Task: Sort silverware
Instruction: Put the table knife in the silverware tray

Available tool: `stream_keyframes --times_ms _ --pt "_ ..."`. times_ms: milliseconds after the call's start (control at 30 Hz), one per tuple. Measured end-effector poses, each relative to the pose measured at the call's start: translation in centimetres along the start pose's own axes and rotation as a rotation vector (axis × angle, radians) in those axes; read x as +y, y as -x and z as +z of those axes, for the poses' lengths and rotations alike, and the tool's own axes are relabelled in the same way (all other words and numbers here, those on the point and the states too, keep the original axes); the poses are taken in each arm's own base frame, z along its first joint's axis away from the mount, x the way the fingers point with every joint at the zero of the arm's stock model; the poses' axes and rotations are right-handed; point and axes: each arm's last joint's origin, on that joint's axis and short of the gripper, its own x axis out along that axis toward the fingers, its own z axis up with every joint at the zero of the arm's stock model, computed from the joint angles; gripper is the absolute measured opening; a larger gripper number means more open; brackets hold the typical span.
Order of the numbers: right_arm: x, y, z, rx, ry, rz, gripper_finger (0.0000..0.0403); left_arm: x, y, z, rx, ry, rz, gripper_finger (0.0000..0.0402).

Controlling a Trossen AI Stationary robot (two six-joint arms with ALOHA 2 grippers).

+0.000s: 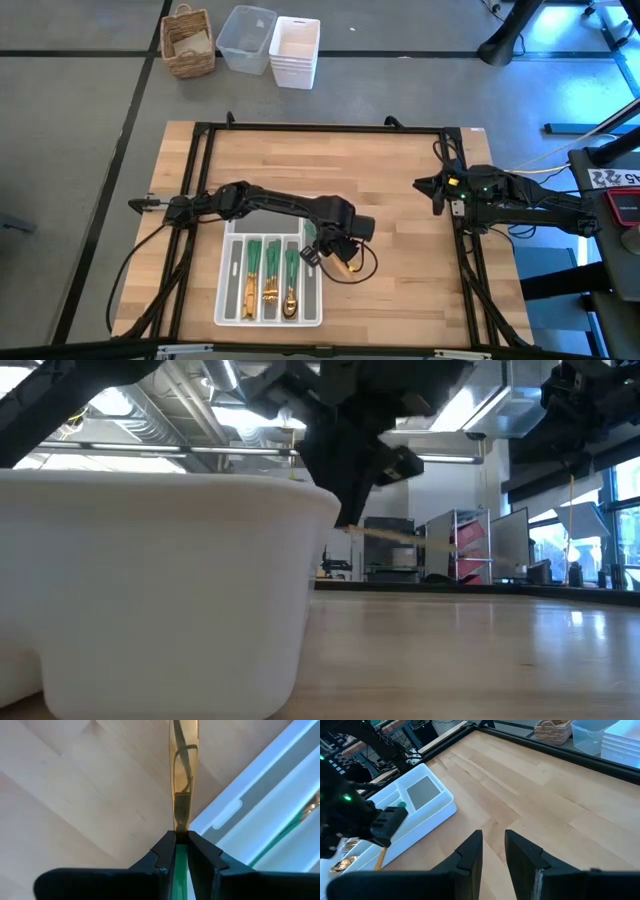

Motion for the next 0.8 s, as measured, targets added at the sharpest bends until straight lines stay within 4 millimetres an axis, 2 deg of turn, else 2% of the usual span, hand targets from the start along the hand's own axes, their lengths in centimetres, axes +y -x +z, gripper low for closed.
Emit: stream_keyframes --times_ms 267,500,600,800 --pt "0.0 0.0 0.0 0.002 0.0 -0.001 0.0083 -0.9 2.7 -0.5 -0.015 0.014 0.025 0.0033" --pt "0.0 0.0 -0.1 0.008 0.002 -0.005 0.0083 -2.1 4.1 -1.3 0.046 0.036 -0.011 0.0033" --pt "0.0 0.0 -0.1 0.009 0.002 -0.005 0.0083 -3.1 5.0 -1.3 0.033 0.014 0.001 0.0033" --pt "-0.1 0.0 -0.1 0.013 0.002 -0.007 0.0083 -6.1 5.3 -1.3 0.064 -0.048 -0.023 0.0033"
